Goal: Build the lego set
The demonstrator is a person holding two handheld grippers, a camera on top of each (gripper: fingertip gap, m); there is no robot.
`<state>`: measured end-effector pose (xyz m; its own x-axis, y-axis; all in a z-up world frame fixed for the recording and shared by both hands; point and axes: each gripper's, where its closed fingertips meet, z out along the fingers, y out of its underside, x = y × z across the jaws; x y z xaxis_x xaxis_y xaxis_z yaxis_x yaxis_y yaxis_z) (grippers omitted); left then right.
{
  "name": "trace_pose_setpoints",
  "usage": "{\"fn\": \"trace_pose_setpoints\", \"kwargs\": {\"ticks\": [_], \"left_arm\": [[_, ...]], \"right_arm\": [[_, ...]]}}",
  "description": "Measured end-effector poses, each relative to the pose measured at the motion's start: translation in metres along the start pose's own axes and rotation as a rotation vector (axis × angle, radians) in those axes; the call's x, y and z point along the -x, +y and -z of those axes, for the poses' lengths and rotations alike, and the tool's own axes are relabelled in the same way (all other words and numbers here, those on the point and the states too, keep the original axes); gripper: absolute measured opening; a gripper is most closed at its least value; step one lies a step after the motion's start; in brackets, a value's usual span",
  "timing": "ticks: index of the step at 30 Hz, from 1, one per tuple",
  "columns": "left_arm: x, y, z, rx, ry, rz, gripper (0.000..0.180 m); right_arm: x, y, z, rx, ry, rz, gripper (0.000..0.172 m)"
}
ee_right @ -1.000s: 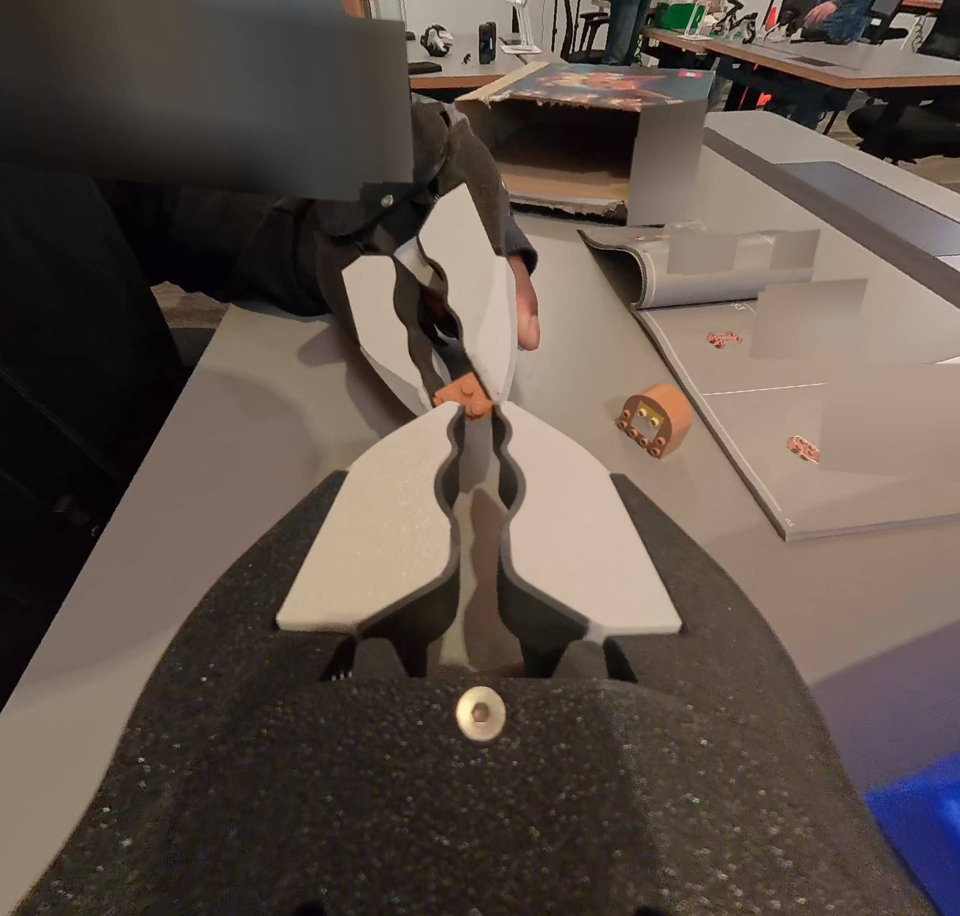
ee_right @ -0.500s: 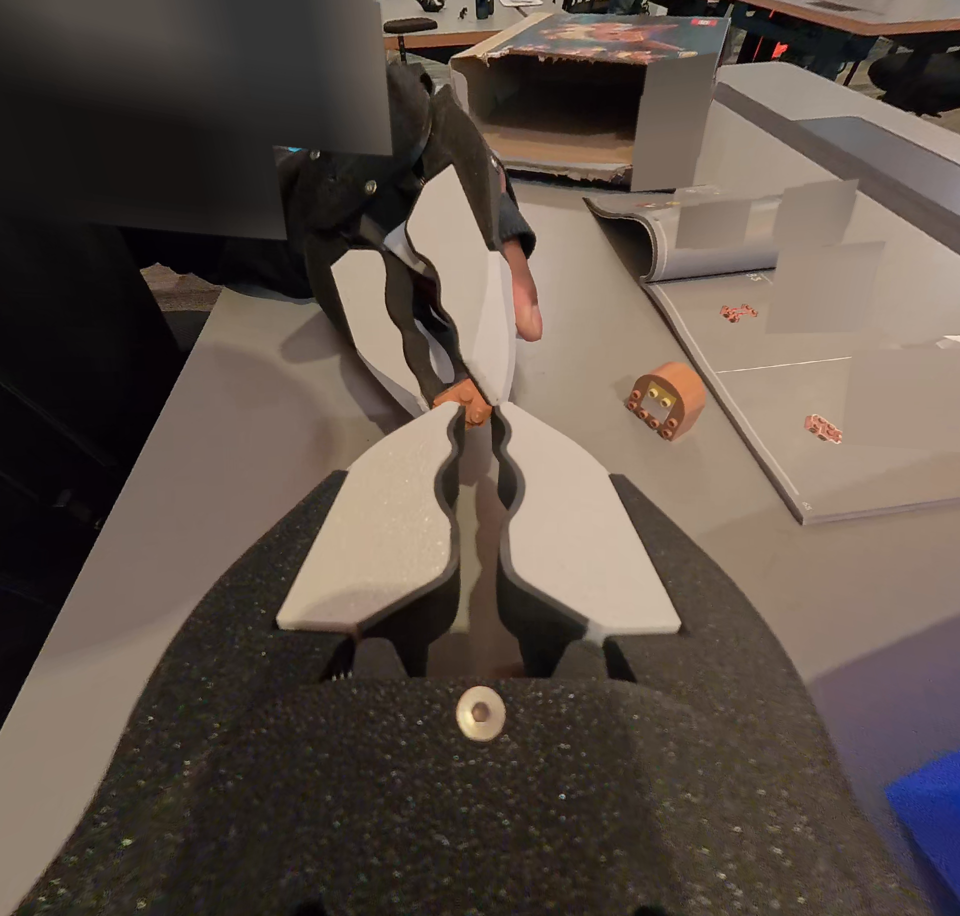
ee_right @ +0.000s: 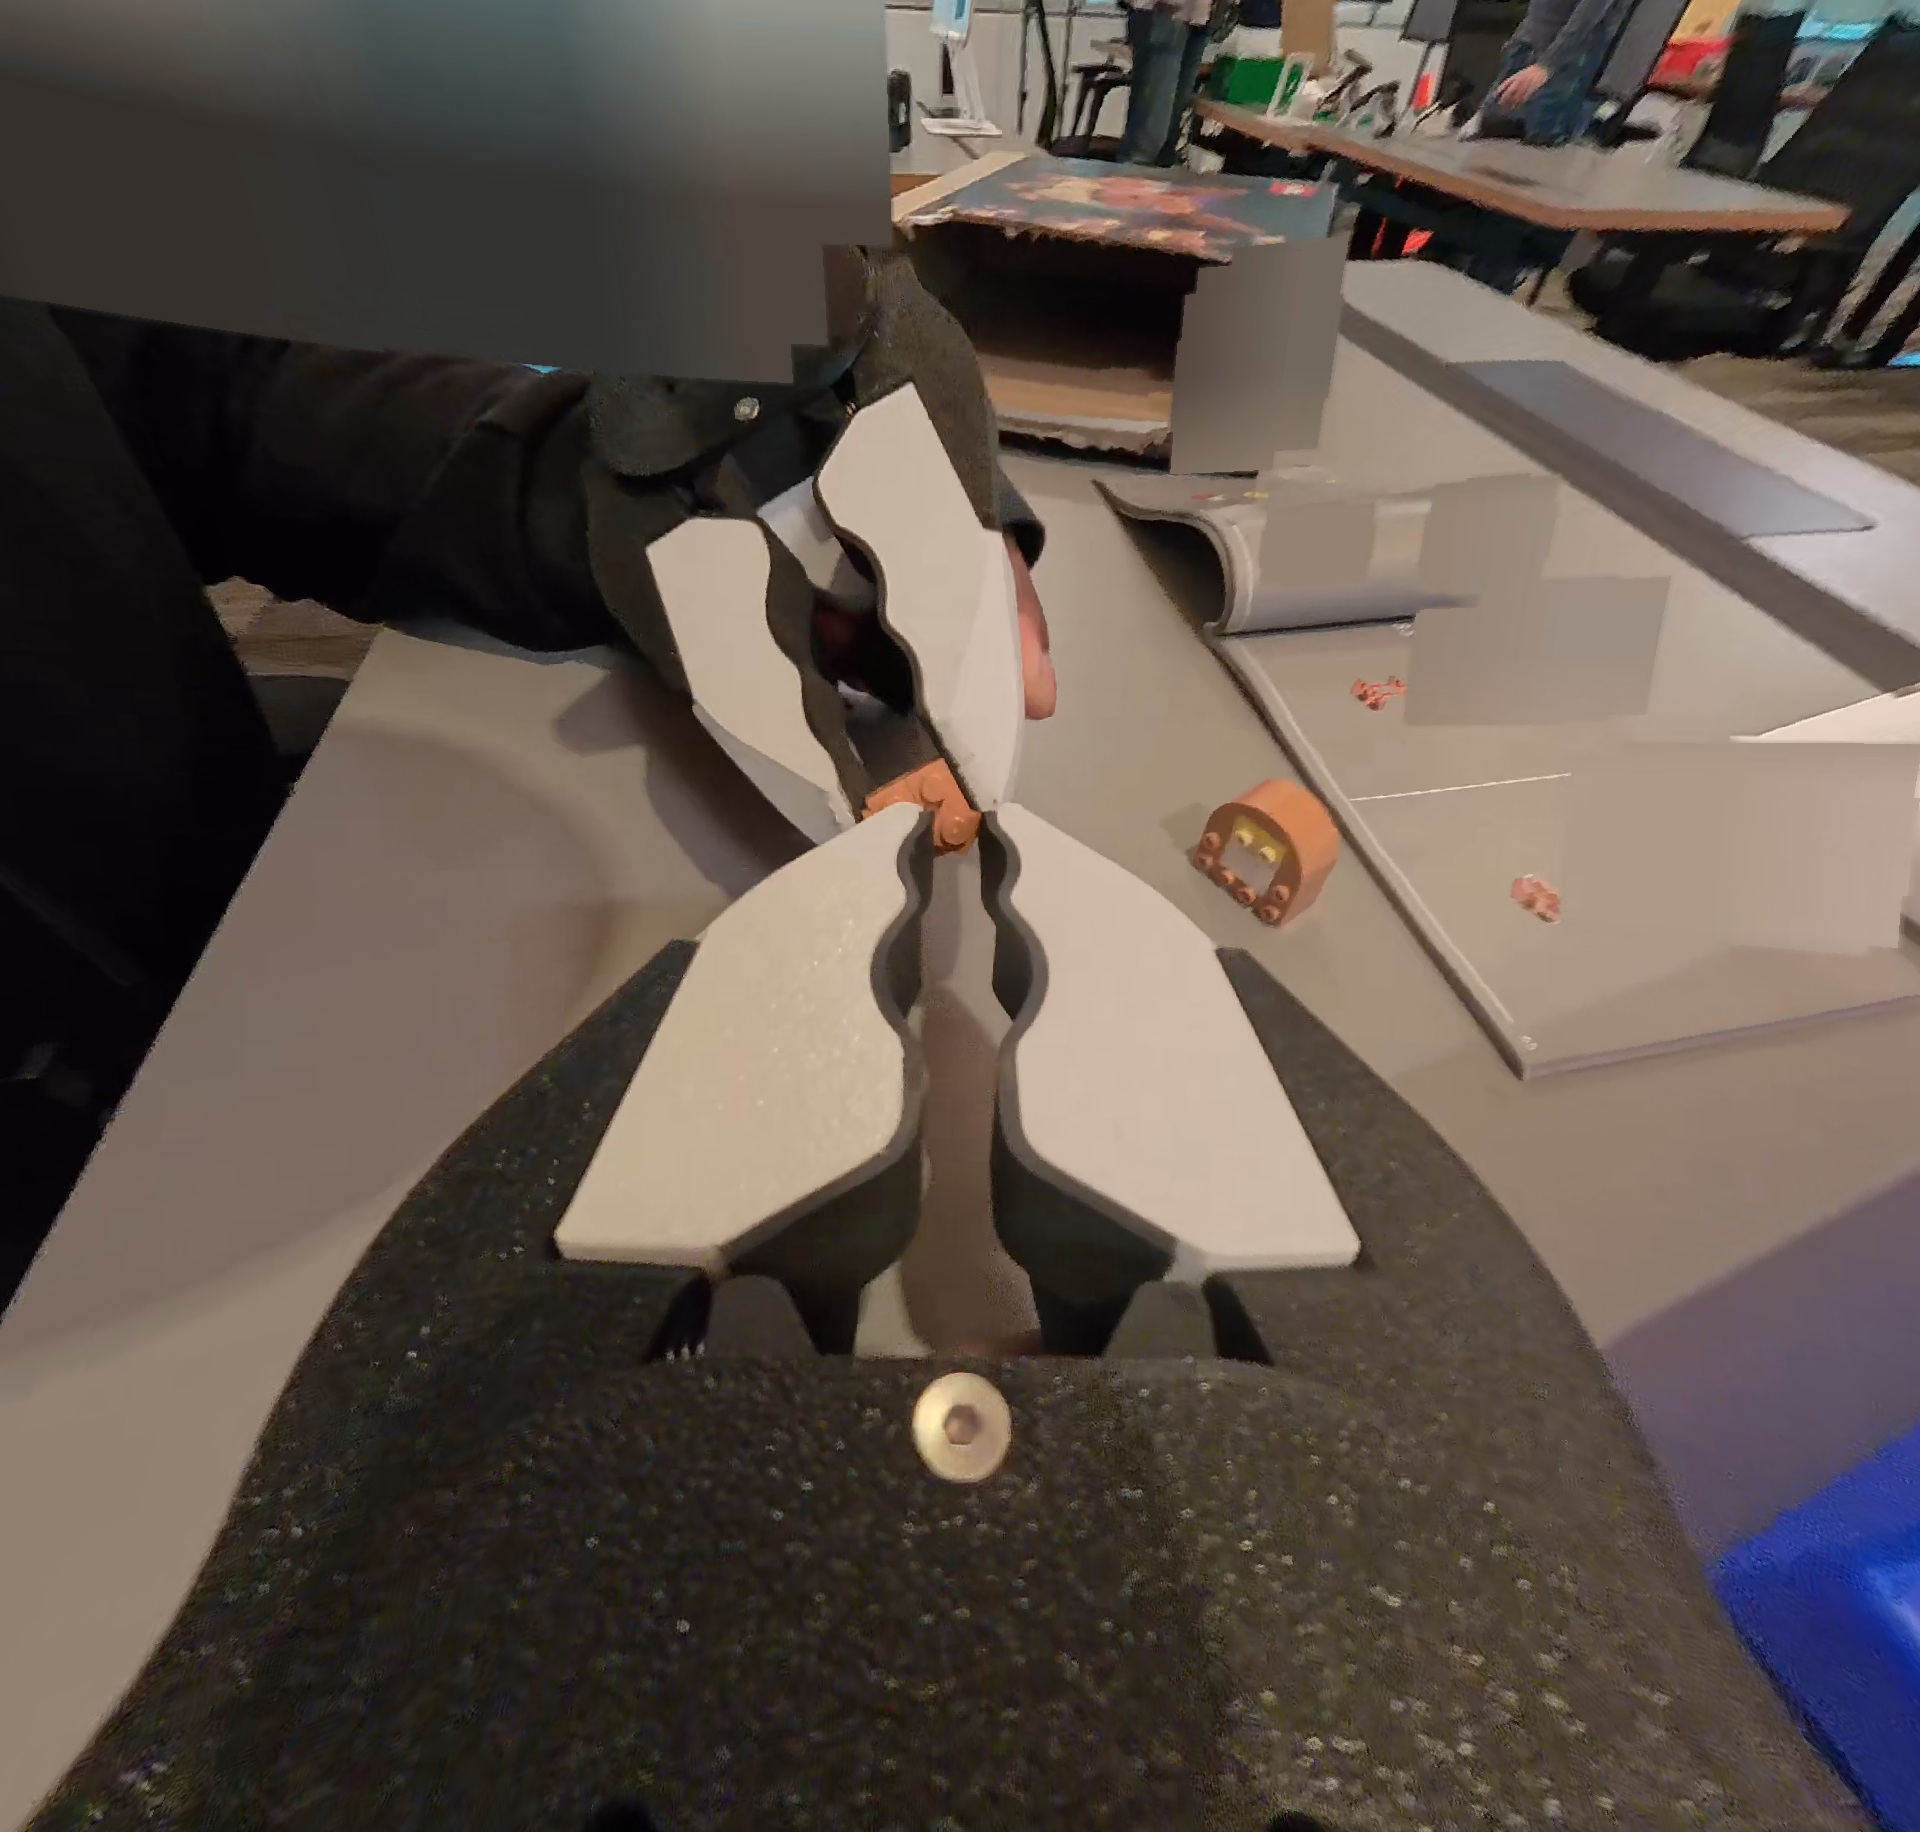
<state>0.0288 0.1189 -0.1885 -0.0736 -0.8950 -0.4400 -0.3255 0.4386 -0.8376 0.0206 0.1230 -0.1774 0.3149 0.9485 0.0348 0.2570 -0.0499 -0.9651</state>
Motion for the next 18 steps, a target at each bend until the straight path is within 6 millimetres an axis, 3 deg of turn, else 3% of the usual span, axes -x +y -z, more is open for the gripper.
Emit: {"fn": "trace_pose_setpoints", "kwargs": {"ticks": [13, 18], "left_arm": [[-0.014, 0.012, -0.003, 0.106, 0.034, -0.195, 0.017], [-0.007, 0.013, -0.004, 0.104, 0.007, -0.118, 0.017]], "right_arm": [[0.009, 0.018, -0.003, 0.132, -0.046, 0.042, 0.008], [0.001, 0.014, -0.004, 0.106, 0.02, 0.058, 0.008]]}}
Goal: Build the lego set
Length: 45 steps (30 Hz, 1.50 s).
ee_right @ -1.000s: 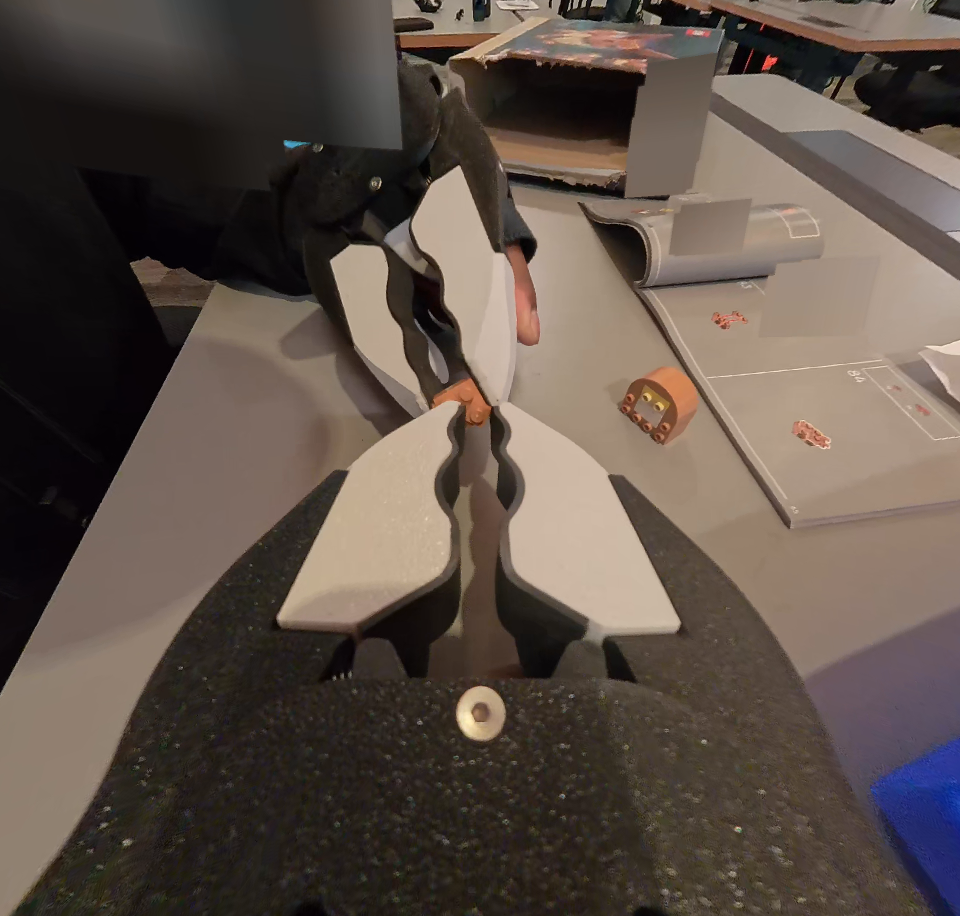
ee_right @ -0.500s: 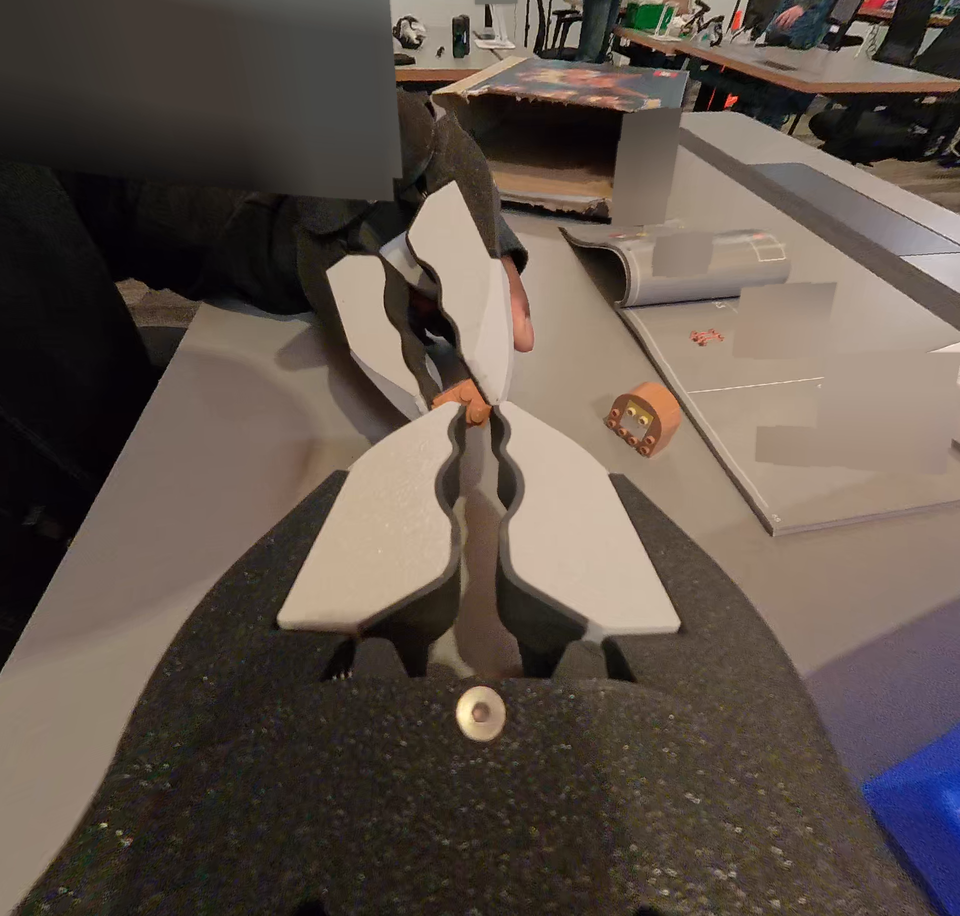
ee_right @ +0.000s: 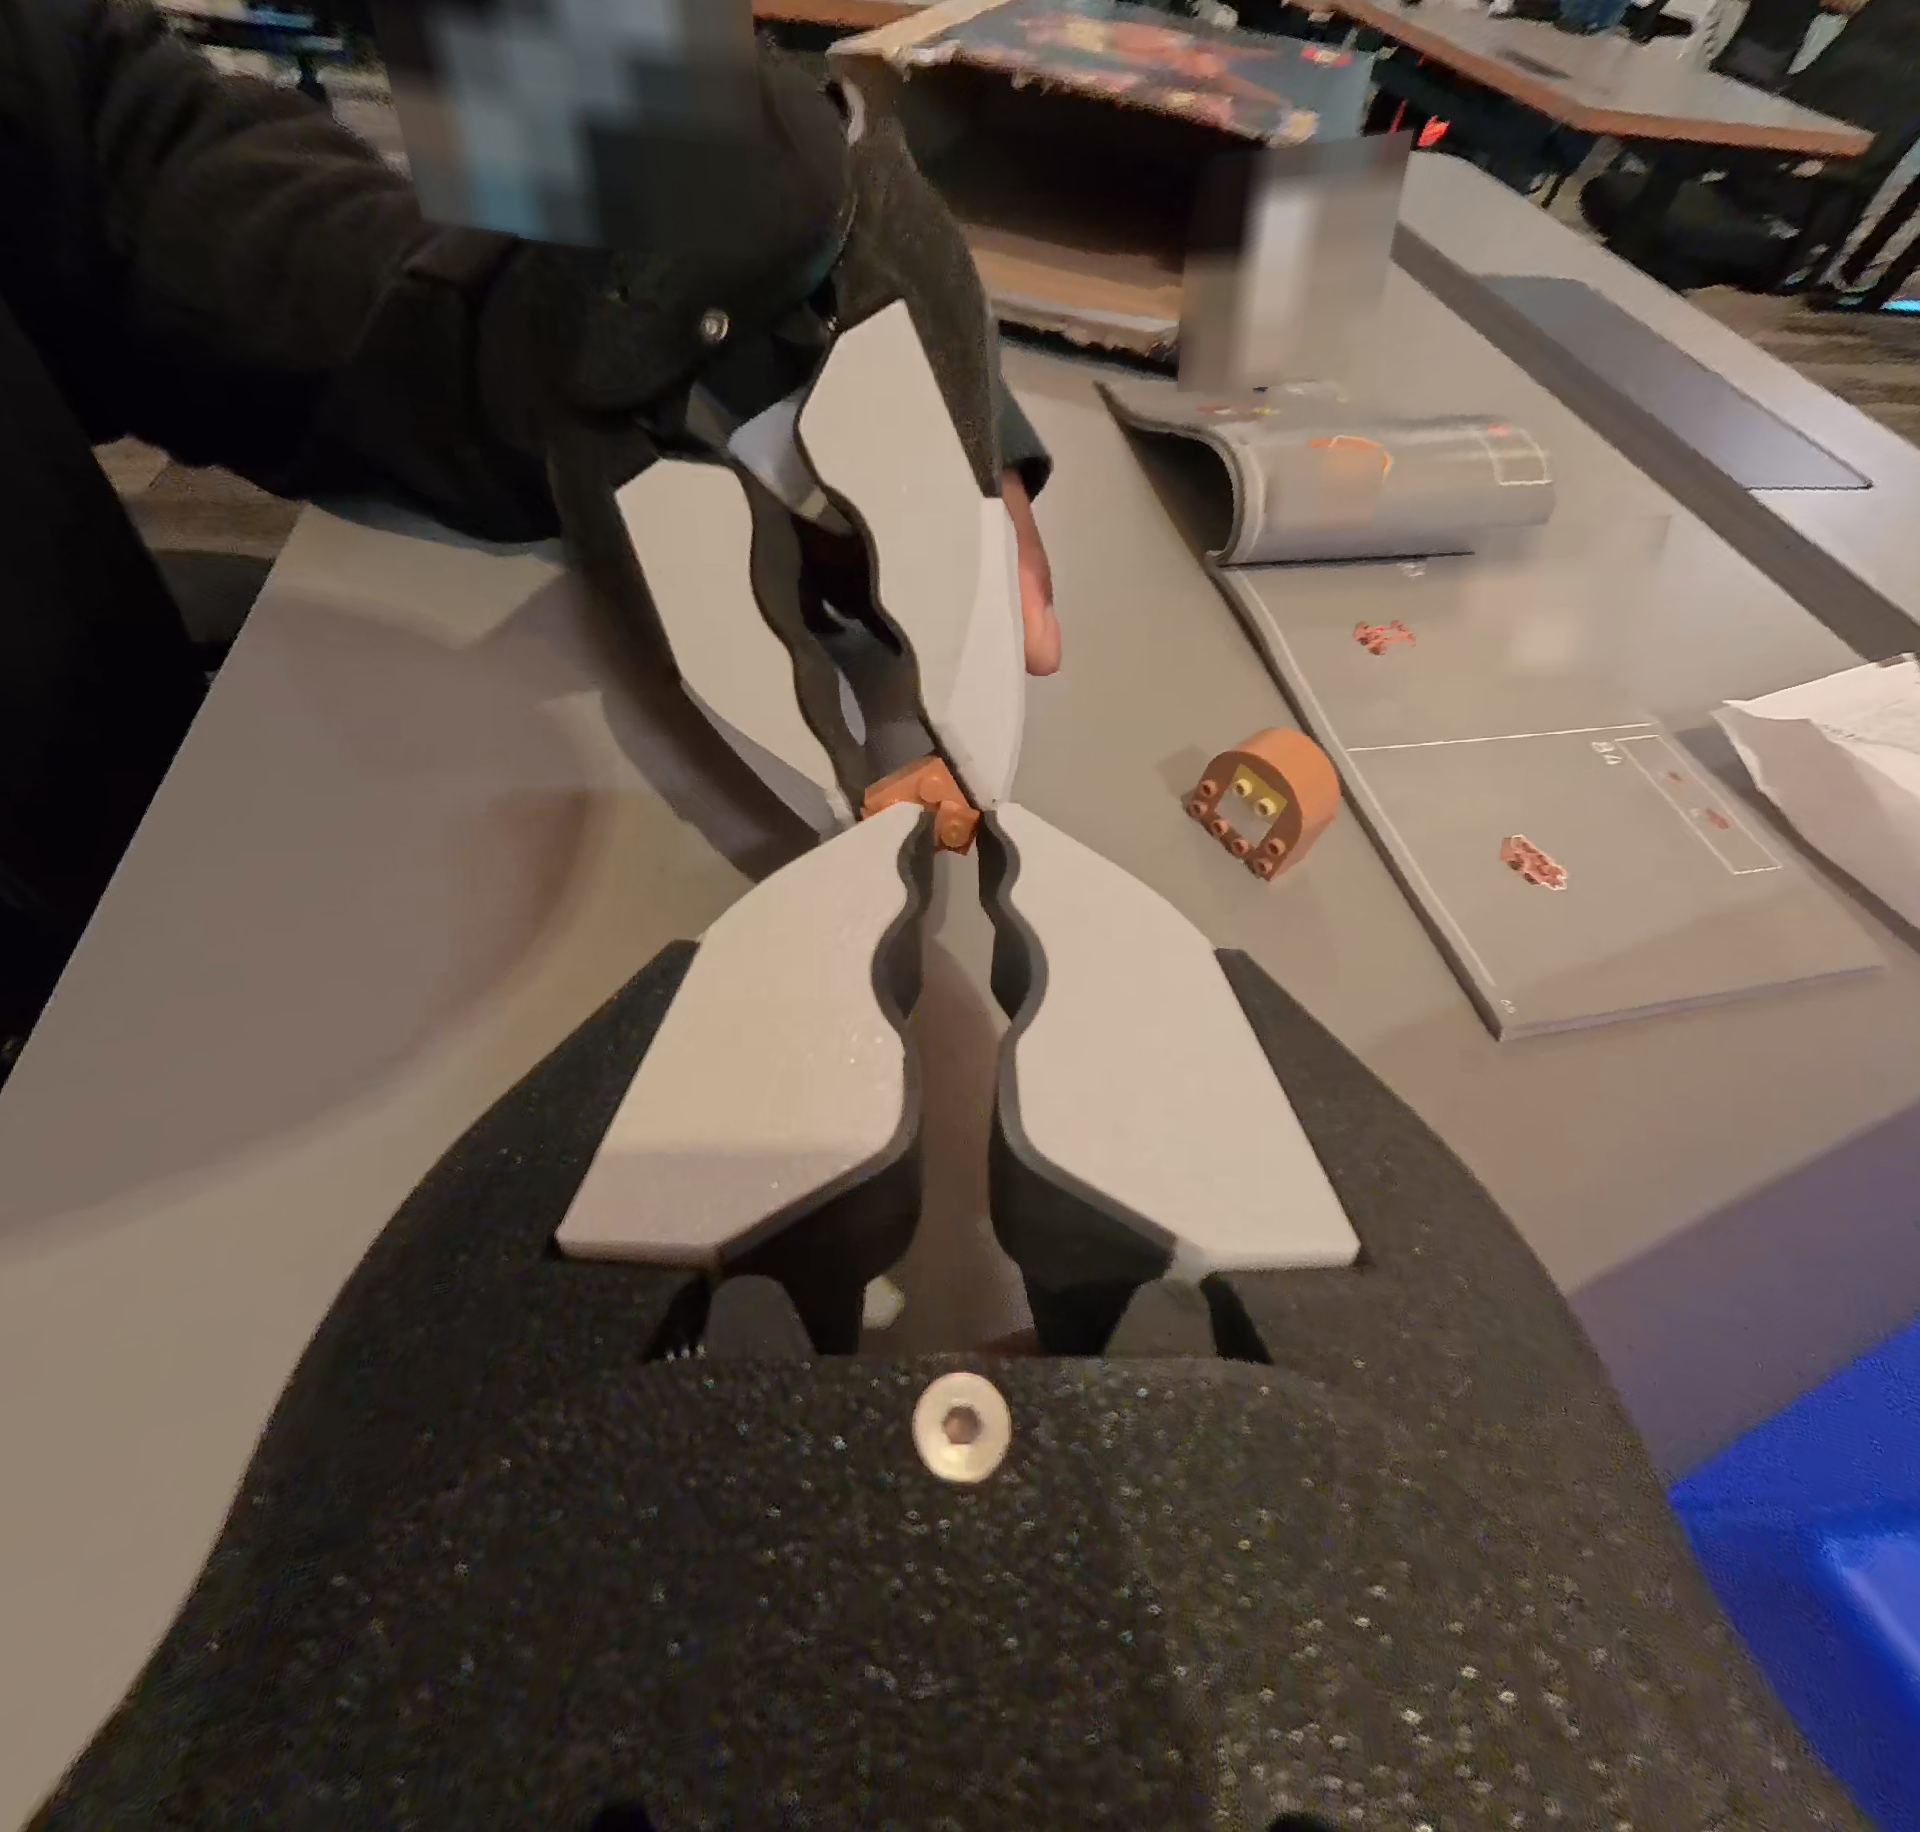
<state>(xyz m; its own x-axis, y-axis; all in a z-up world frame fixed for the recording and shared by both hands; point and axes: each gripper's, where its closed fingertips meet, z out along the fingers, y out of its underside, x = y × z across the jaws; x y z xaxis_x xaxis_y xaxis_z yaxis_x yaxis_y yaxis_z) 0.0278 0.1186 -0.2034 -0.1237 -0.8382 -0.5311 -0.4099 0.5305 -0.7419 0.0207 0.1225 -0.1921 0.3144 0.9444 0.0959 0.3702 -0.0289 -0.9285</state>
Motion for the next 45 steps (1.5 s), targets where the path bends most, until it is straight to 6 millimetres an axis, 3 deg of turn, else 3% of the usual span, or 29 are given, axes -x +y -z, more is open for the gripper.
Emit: {"fn": "trace_pose_setpoints", "kwargs": {"ticks": [7, 12, 17, 31, 45], "left_arm": [[0.011, -0.004, 0.003, -0.041, -0.041, 0.095, 0.017], [0.013, -0.006, 0.004, -0.068, -0.041, 0.117, 0.017], [0.004, -0.002, -0.001, -0.058, 0.015, 0.128, 0.017], [-0.011, -0.017, 0.004, -0.155, 0.158, 0.192, 0.017], [-0.01, -0.057, 0.024, -0.447, 0.255, 0.362, 0.017]], "right_arm": [[-0.008, -0.01, 0.002, -0.071, 0.104, 0.01, 0.007], [-0.008, -0.014, 0.003, -0.103, 0.086, -0.02, 0.007], [-0.004, -0.019, 0.007, -0.144, 0.016, -0.058, 0.007], [0.018, -0.014, 0.007, -0.068, -0.138, -0.007, 0.007], [0.034, -0.051, 0.022, -0.103, -0.235, 0.016, 0.007]]}}
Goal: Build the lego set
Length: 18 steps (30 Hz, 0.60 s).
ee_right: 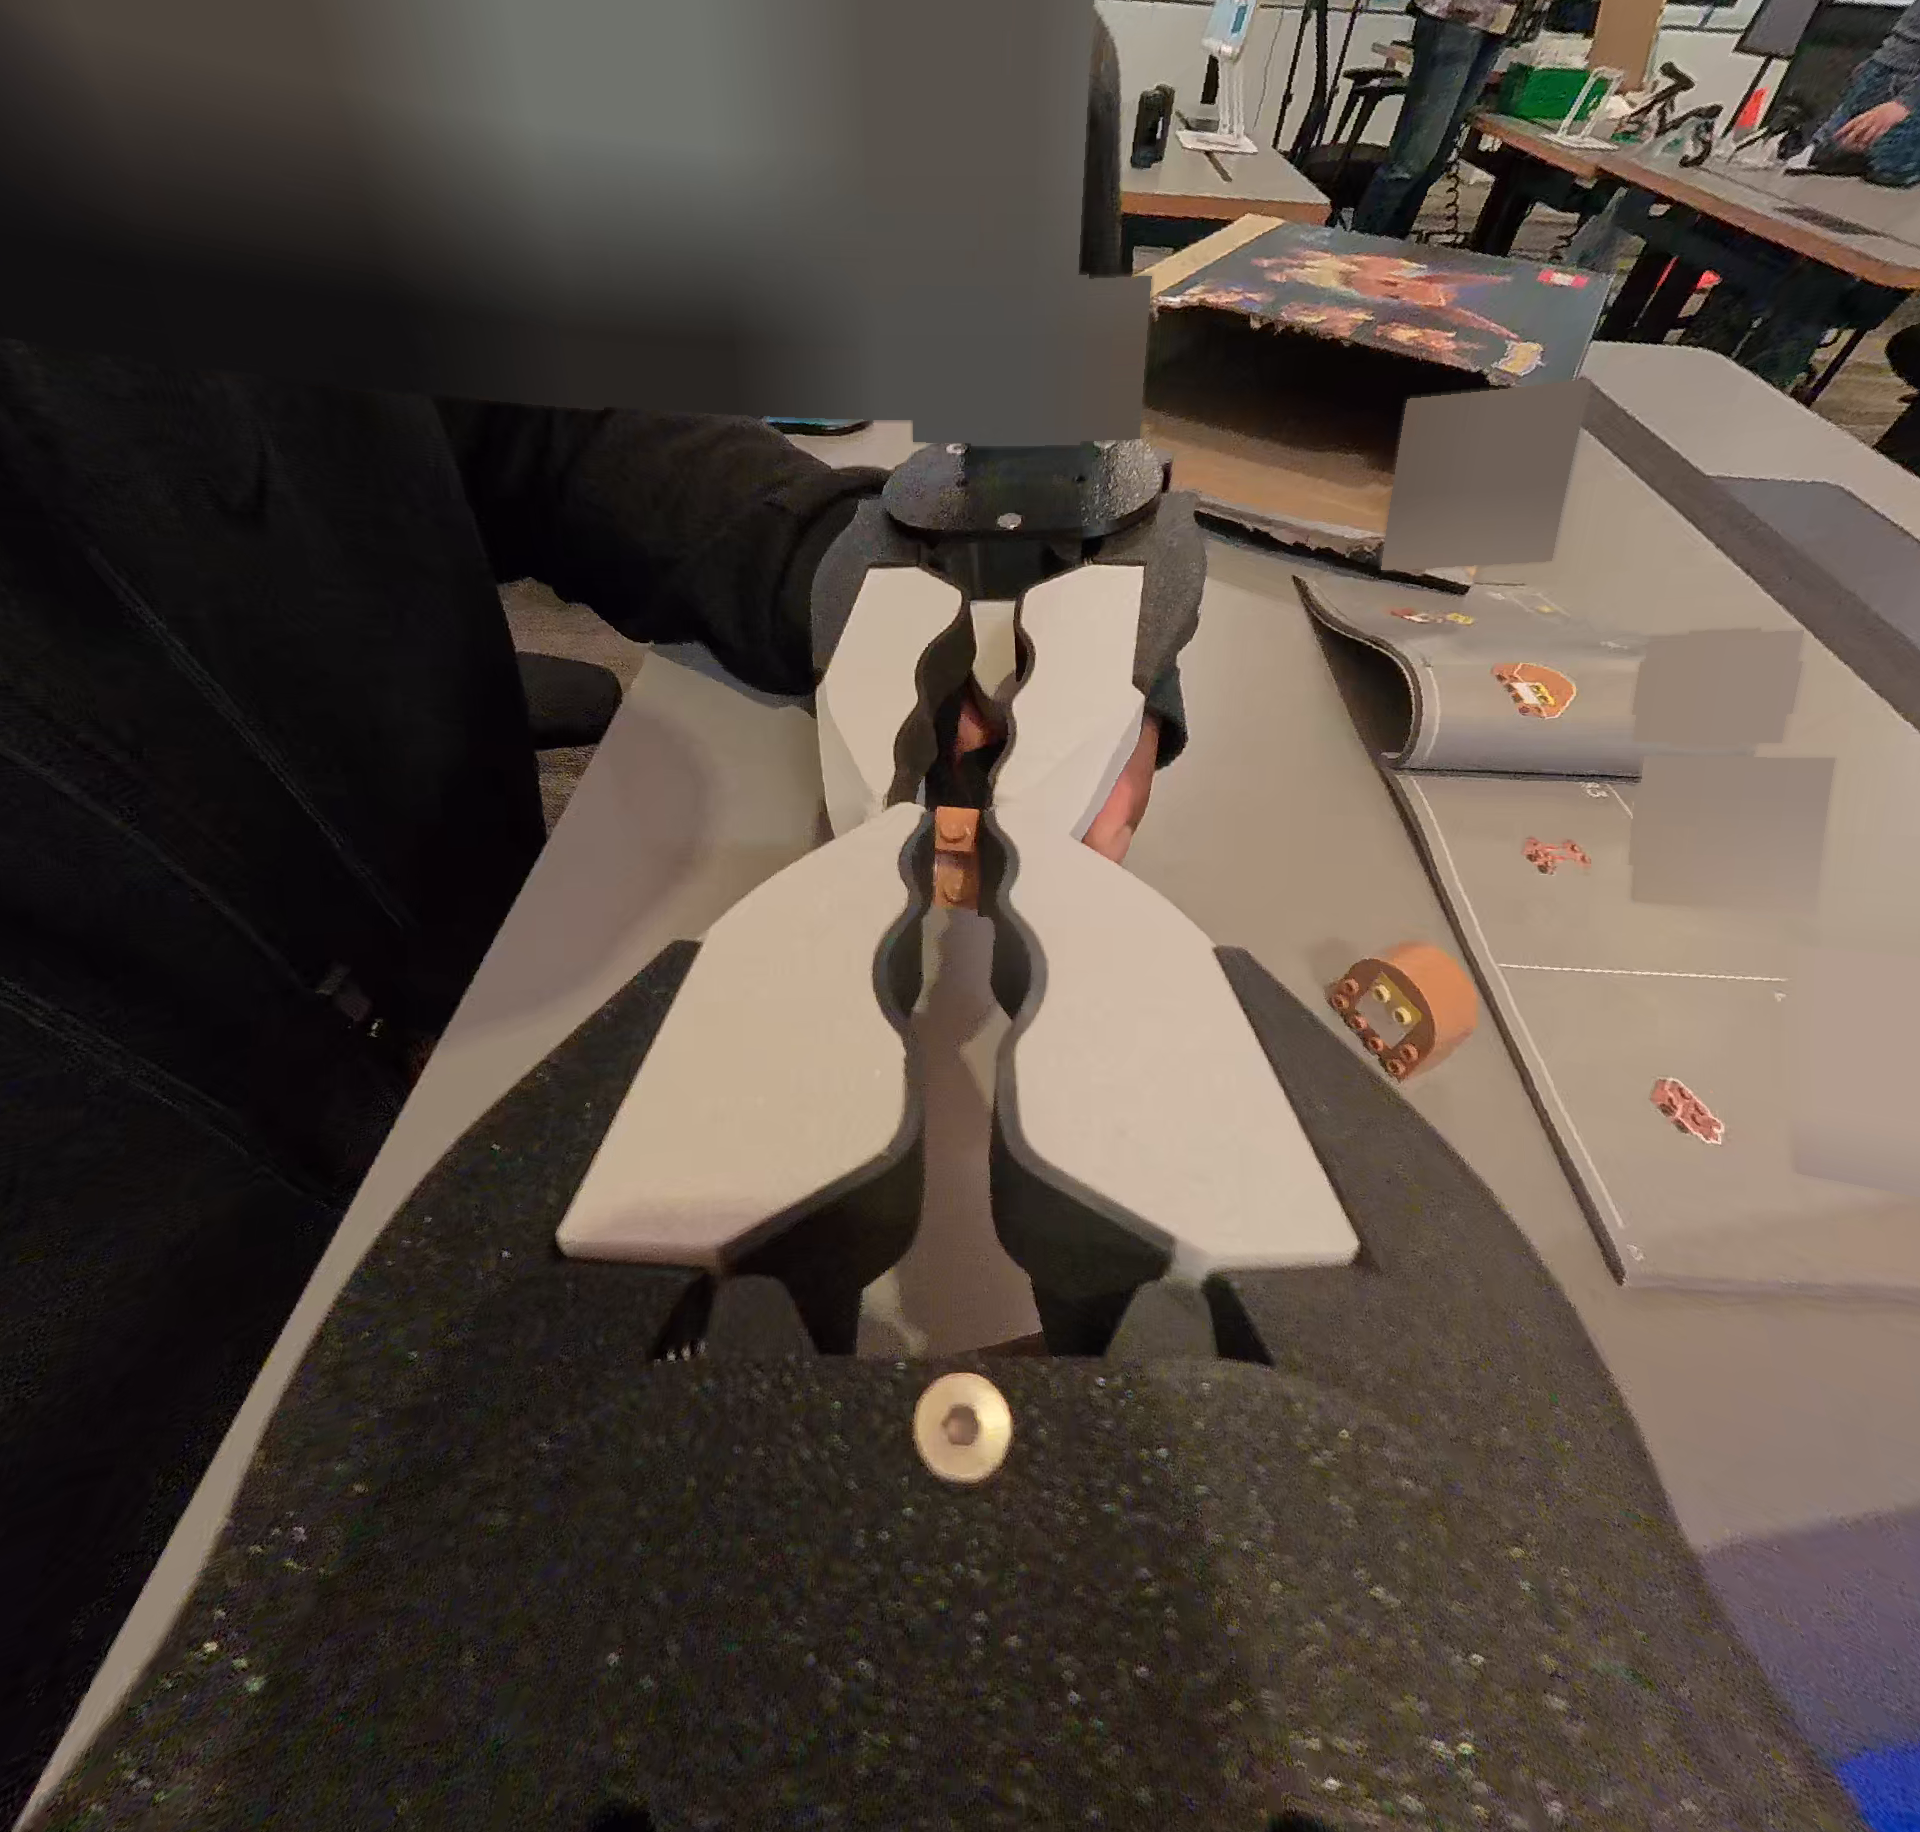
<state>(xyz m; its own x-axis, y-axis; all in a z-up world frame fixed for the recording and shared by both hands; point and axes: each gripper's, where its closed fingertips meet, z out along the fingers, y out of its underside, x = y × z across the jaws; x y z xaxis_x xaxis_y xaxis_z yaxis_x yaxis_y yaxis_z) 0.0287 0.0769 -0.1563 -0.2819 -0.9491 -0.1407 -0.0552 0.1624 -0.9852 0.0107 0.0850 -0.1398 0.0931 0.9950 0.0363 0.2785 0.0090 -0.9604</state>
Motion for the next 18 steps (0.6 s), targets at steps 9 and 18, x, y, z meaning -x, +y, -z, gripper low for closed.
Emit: {"fn": "trace_pose_setpoints", "kwargs": {"ticks": [9, 18], "left_arm": [[0.003, -0.012, 0.001, -0.09, -0.057, -0.02, 0.017], [0.013, -0.012, 0.002, -0.099, -0.142, -0.054, 0.017]], "right_arm": [[-0.001, -0.011, 0.002, -0.007, -0.015, 0.013, 0.007], [-0.009, -0.013, 0.002, -0.012, -0.04, 0.022, 0.007]]}}
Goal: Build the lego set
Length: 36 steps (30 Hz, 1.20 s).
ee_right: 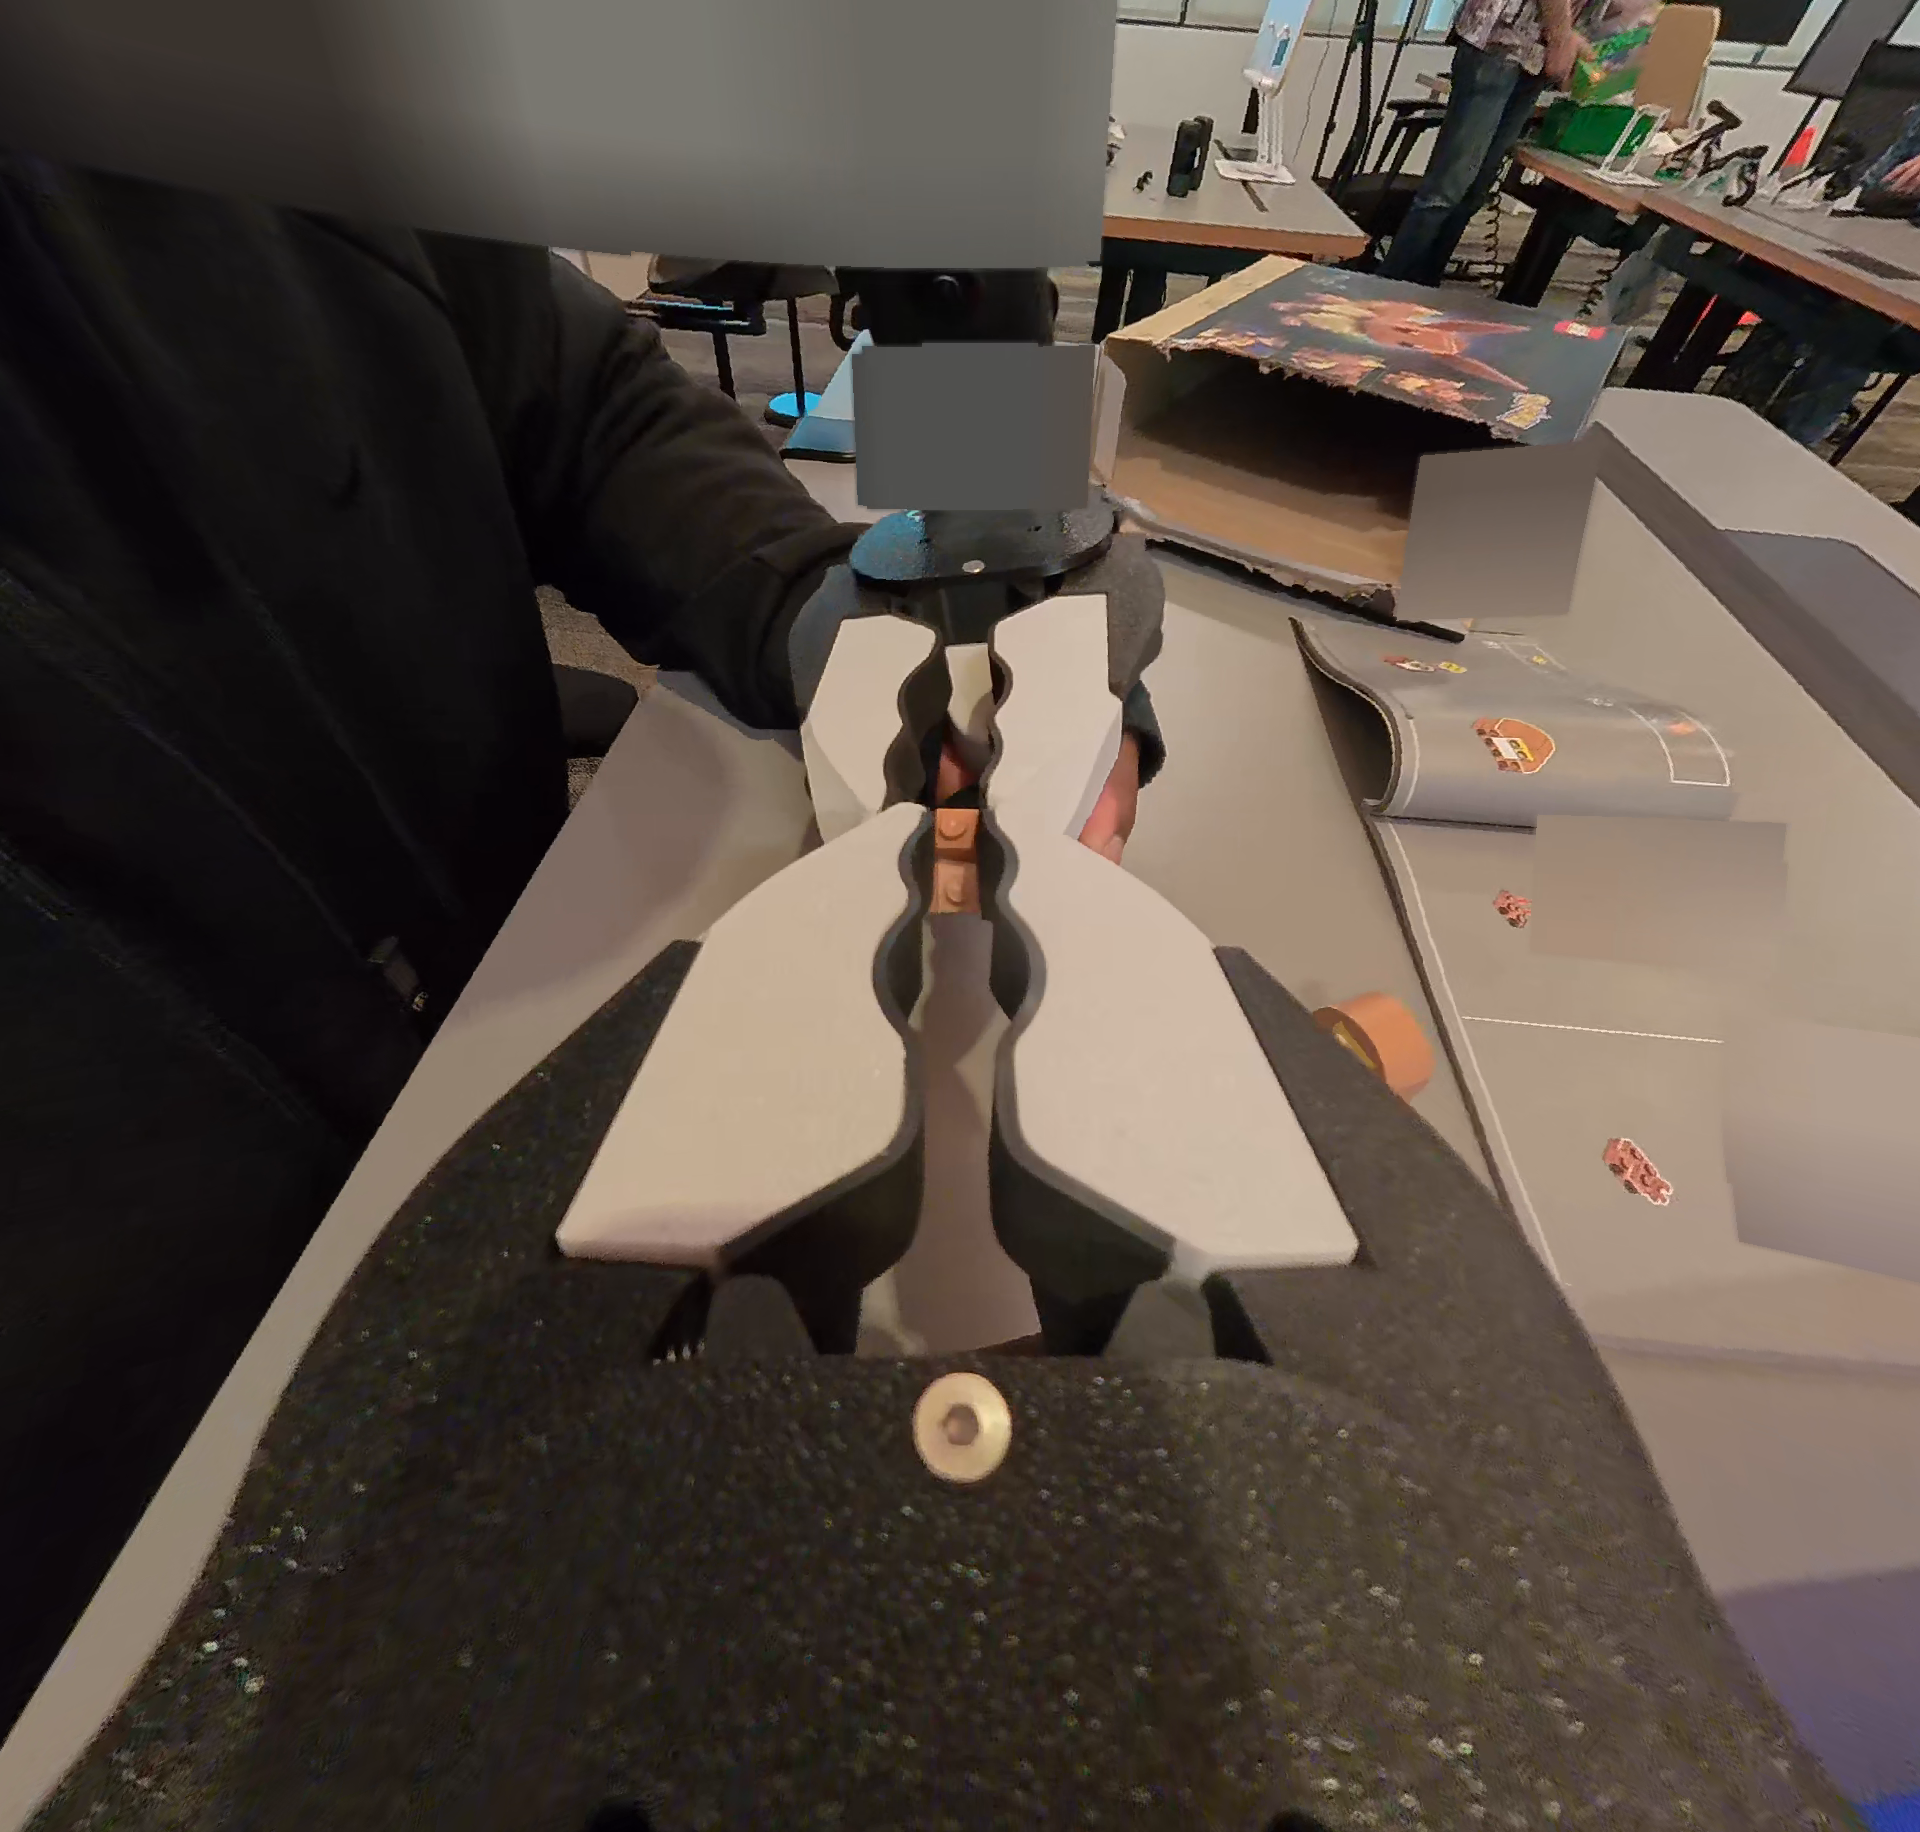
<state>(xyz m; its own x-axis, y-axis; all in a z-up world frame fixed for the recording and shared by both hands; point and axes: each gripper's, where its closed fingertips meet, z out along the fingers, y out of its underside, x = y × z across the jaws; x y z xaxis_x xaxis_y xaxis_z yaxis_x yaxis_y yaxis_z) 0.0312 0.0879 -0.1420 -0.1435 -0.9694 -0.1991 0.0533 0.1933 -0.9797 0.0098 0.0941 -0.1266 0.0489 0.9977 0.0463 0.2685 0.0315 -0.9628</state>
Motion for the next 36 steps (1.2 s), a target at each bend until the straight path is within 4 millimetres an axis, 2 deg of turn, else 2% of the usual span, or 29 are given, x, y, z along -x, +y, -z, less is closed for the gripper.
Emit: {"fn": "trace_pose_setpoints", "kwargs": {"ticks": [6, 11, 14, 17, 23, 28, 36], "left_arm": [[0.019, 0.004, 0.002, 0.031, -0.139, -0.052, 0.017], [0.039, 0.009, 0.006, 0.092, -0.329, -0.158, 0.018], [0.056, 0.012, 0.014, 0.145, -0.469, -0.203, 0.017], [0.075, 0.017, 0.027, 0.206, -0.623, -0.237, 0.017], [0.09, 0.01, 0.044, 0.186, -0.775, -0.247, 0.017], [0.094, 0.012, 0.046, 0.173, -0.794, -0.2, 0.017], [0.094, 0.018, 0.044, 0.218, -0.797, -0.219, 0.017]], "right_arm": [[-0.018, -0.001, -0.003, -0.005, 0.048, -0.001, 0.007], [-0.043, -0.003, -0.002, -0.073, 0.159, -0.061, 0.007], [-0.057, -0.006, 0.005, -0.145, 0.231, -0.123, 0.007], [-0.066, 0.001, 0.01, -0.152, 0.289, -0.163, 0.007], [-0.065, 0.015, 0.002, -0.117, 0.346, -0.186, 0.007], [-0.062, 0.015, -0.002, -0.13, 0.351, -0.204, 0.007], [-0.062, 0.018, -0.005, -0.136, 0.344, -0.248, 0.007]]}}
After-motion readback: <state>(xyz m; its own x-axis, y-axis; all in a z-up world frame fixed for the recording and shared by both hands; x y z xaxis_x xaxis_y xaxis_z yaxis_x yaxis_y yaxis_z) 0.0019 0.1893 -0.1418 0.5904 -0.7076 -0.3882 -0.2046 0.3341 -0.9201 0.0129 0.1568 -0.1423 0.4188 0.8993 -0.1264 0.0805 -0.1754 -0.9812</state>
